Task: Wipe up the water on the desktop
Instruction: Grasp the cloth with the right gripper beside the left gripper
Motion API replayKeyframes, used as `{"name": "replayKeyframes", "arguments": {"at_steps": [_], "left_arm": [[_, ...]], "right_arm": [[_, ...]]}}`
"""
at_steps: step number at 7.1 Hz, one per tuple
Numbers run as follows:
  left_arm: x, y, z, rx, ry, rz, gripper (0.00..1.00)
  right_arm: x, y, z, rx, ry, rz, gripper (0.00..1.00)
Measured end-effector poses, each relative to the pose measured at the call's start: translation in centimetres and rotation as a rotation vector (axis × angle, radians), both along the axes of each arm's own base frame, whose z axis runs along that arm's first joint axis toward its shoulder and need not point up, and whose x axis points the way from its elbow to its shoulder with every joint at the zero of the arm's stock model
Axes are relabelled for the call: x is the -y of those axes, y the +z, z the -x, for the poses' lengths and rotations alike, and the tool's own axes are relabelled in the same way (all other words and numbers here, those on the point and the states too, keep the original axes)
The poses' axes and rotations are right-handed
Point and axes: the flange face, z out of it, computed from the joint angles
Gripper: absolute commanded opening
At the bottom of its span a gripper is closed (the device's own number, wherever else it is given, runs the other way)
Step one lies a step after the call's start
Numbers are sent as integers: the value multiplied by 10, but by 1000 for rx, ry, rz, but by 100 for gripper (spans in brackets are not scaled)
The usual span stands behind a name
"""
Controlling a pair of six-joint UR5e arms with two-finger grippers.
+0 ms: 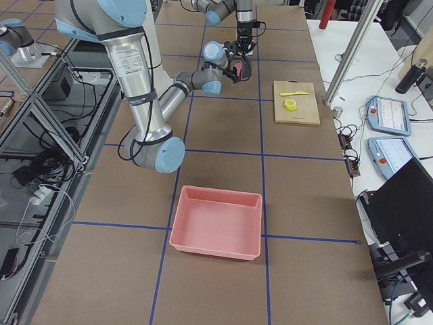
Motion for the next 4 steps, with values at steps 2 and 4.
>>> {"name": "replayKeyframes", "arguments": {"at_steps": [2, 4], "left_arm": [[-20, -7, -21, -8, 46, 1, 0], [-36, -15, -25, -29, 94, 5, 0]], "right_arm": [[-3, 0, 3, 0, -6, -1, 100], [-3, 0, 3, -1, -5, 0, 99]]}}
